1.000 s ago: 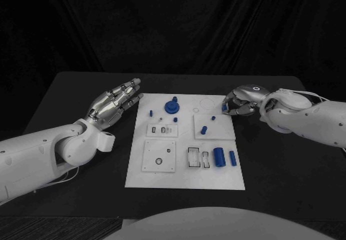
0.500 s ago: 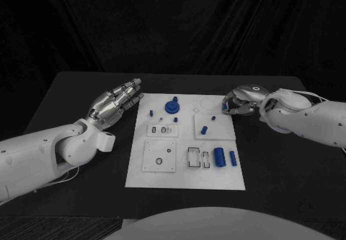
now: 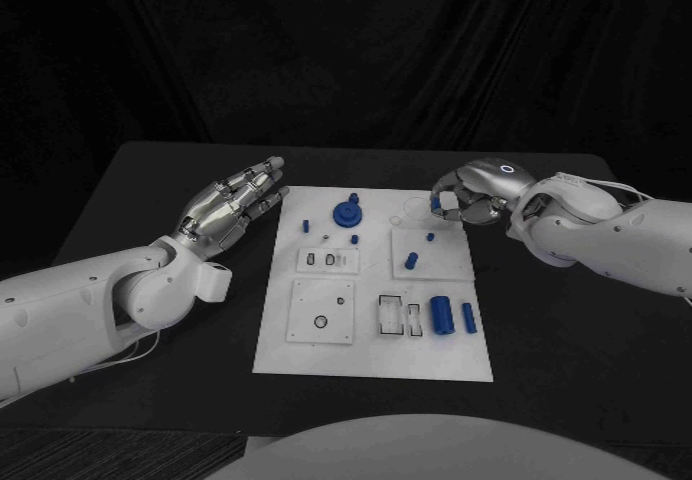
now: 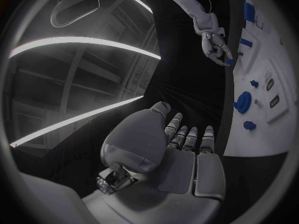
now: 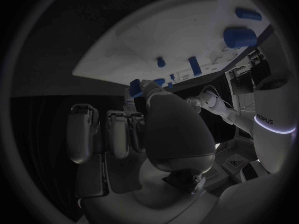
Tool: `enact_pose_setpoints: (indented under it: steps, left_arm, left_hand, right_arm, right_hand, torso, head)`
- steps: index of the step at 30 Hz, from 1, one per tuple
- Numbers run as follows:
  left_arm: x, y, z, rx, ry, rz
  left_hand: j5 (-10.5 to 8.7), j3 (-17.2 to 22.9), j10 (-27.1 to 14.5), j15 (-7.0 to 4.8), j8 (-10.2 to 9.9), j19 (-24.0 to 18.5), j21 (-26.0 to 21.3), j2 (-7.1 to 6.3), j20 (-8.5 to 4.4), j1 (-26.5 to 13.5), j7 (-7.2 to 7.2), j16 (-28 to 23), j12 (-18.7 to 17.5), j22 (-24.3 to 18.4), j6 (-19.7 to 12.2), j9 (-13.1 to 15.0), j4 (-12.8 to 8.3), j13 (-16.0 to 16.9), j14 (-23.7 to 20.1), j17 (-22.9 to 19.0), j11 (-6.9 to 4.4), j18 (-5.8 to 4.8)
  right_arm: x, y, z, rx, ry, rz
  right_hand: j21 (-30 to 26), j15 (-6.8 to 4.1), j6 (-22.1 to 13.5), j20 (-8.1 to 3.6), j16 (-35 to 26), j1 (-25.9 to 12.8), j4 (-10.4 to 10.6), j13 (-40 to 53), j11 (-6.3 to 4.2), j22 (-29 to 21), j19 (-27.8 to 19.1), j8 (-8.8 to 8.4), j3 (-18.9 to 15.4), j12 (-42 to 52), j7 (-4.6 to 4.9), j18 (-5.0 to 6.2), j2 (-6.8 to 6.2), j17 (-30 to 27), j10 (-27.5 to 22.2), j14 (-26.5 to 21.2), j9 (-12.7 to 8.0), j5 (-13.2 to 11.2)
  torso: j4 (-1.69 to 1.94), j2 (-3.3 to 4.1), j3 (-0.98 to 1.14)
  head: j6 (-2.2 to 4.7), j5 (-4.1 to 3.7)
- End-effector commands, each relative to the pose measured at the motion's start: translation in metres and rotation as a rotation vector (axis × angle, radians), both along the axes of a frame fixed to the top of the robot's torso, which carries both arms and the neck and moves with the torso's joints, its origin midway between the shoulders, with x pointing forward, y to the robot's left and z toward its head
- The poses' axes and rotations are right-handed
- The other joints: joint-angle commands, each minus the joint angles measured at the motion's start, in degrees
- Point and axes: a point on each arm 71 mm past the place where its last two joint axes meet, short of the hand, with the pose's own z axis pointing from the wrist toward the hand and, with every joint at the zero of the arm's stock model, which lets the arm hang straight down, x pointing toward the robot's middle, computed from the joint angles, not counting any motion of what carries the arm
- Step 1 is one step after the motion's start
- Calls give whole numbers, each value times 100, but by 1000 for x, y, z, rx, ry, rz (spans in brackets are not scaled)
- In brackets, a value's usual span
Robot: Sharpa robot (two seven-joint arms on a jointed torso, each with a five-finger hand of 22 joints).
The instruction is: Assemble the parts on the task board
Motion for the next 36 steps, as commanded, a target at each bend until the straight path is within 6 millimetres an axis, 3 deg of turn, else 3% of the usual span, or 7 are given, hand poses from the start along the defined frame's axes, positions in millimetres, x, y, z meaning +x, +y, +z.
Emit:
enact_pose_setpoints:
  steps: [1,5,7,14,20,29,36]
  left_arm:
    - [-1,-3,1,-16,-8,-10]
    - [0,-4,1,-17,-8,-13]
    - [1,-6,0,-18,-8,-16]
    - [1,-8,0,-20,-6,-23]
    - [1,-9,0,-20,-4,-27]
    - [1,-12,-1,-23,-2,-37]
    - [1,-14,-1,-23,0,-41]
  left_hand:
    - [9,31,-1,29,22,5,-34,-16,54,-28,-1,-21,27,-10,27,7,6,10,-2,-8,28,80]
    - [9,31,-1,29,22,5,-34,-16,54,-28,-1,-21,27,-10,27,7,6,10,-2,-8,28,80]
    - [9,31,-1,29,22,5,-34,-16,54,-28,-1,-21,27,-10,27,7,6,10,-2,-8,28,80]
    - [9,36,-3,31,21,5,-34,-18,55,-31,-2,-21,25,-10,22,6,5,9,-2,-8,28,80]
    - [9,36,-3,31,21,5,-34,-18,55,-31,-2,-21,25,-10,22,6,5,9,-2,-8,28,80]
    - [9,42,-4,33,21,5,-34,-18,56,-34,-2,-21,24,-10,19,6,5,9,-2,-8,28,79]
    - [9,45,-4,33,21,5,-34,-18,56,-35,-2,-21,24,-10,17,5,5,9,-2,-8,28,79]
  right_arm:
    - [-4,14,12,47,-60,23]
    - [-9,46,19,64,-45,106]
    - [-9,65,18,58,-16,153]
    - [-10,102,4,43,42,229]
    - [-14,128,-7,-2,58,285]
    - [-17,142,-19,-36,98,303]
    - [-18,145,-26,-47,120,301]
  right_hand:
    - [-15,-32,50,-33,15,42,-47,1510,-9,1254,208,18,2,15,10,13,-5,1510,583,606,215,14]
    - [-11,-25,42,-28,15,63,-78,1510,-1,1255,211,18,17,15,18,11,-5,1510,583,606,245,53]
    - [-12,-22,40,-25,15,63,-85,1510,3,1255,211,18,22,15,25,12,-2,1510,583,606,258,73]
    - [-67,5,19,-8,15,71,-146,1510,42,1236,184,8,34,15,74,25,-36,1510,583,606,316,158]
    - [-86,19,6,3,15,71,-171,1510,58,1230,175,-4,35,15,91,29,-59,1510,583,606,333,179]
    - [-96,28,-1,11,15,55,-178,1510,67,1226,170,-12,30,15,99,31,-72,1510,583,606,343,152]
    - [-107,38,-6,20,15,35,-183,1510,78,1223,164,-22,31,15,110,34,-70,1510,583,606,354,121]
  torso:
    - [-8,0,-4]
    - [-13,2,-8]
    - [14,-1,-6]
    - [48,4,-4]
    - [20,13,-1]
    - [19,17,10]
    - [3,3,-2]
  head:
    - [1,7]
    - [1,-3]
    - [1,-19]
    - [1,-23]
    - [1,18]
    - [1,-6]
    - [1,21]
